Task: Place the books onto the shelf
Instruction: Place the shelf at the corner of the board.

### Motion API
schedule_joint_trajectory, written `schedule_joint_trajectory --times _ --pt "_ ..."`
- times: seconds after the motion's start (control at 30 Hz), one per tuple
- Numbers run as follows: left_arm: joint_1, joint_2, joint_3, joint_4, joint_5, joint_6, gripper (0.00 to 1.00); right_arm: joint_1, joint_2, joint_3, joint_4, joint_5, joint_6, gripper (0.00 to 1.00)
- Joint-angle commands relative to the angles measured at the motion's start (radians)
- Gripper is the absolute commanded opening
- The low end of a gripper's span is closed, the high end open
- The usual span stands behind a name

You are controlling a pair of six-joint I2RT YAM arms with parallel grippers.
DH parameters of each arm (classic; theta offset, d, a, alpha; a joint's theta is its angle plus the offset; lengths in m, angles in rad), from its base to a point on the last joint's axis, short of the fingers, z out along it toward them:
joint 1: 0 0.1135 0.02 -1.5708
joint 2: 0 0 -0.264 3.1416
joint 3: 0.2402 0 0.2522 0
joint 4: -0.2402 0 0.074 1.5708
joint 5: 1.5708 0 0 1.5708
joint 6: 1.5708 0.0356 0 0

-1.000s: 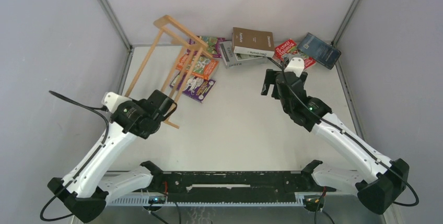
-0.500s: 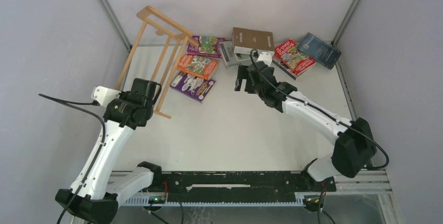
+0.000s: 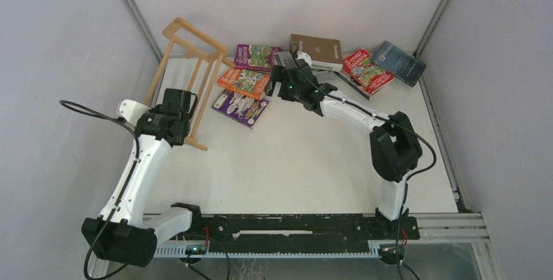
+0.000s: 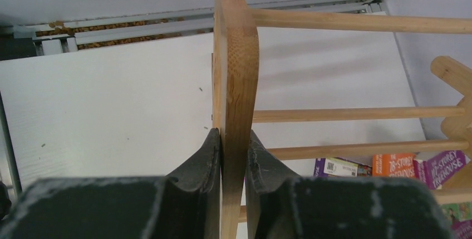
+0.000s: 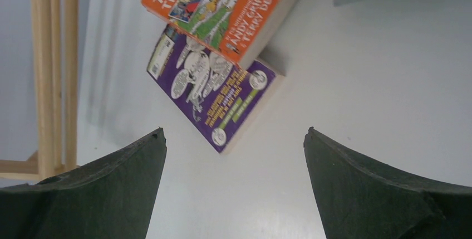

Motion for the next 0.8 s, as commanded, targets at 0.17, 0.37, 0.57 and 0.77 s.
schedule_joint_trajectory --times 0.17,0.37,0.57,0.77 --pt "0.064 0.064 0.061 0.22 -0.085 -0.035 0.0 -0.036 0.244 0.288 0.059 -0.152 0.121 0.99" --pt "0.093 0.12 0.093 0.243 -0.079 -0.024 0.0 -0.056 0.36 0.386 0.067 -0.184 0.174 0.99" --pt "0.11 0.17 0.118 0.244 -0.084 -0.025 0.0 -0.063 0.447 0.468 0.053 -0.19 0.193 0.99" --pt "0.142 0.171 0.107 0.254 -0.09 -0.049 0.0 -0.072 0.499 0.505 0.062 -0.207 0.217 0.99"
